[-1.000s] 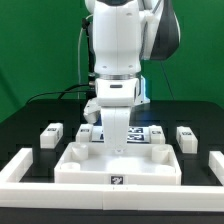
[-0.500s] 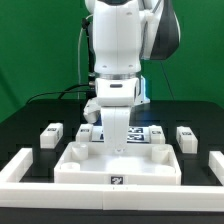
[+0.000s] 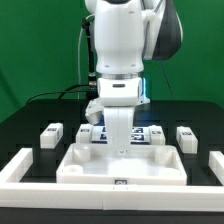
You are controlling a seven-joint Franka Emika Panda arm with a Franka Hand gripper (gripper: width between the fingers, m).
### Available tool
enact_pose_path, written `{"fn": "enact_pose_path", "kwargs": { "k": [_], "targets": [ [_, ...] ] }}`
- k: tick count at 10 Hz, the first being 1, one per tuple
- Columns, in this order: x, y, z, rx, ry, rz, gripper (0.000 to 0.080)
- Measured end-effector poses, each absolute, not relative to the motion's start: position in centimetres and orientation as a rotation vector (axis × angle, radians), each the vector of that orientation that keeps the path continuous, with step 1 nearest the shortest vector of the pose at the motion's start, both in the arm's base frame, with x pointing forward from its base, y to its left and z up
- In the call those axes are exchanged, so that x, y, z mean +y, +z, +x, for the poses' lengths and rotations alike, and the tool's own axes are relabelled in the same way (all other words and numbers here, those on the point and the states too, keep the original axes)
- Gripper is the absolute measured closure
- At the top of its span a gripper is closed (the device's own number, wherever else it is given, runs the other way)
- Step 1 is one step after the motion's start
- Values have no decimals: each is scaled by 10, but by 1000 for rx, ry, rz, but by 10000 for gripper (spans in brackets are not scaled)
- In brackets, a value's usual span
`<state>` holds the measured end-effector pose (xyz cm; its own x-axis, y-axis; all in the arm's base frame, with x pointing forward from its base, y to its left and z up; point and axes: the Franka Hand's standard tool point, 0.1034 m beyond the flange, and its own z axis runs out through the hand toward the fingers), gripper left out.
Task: Assemble desk
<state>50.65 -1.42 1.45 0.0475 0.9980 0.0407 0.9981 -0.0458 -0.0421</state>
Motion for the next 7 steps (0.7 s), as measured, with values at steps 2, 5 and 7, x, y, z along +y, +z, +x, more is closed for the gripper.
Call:
{"fn": "enact_pose_path", "kwargs": {
  "k": [2, 5, 7],
  "targets": [
    [9, 12, 517, -2139, -10, -2193, 742],
    [34, 12, 518, -2111, 36, -2164, 741],
    [34, 12, 518, -2091, 46, -2194, 738]
  ]
}}
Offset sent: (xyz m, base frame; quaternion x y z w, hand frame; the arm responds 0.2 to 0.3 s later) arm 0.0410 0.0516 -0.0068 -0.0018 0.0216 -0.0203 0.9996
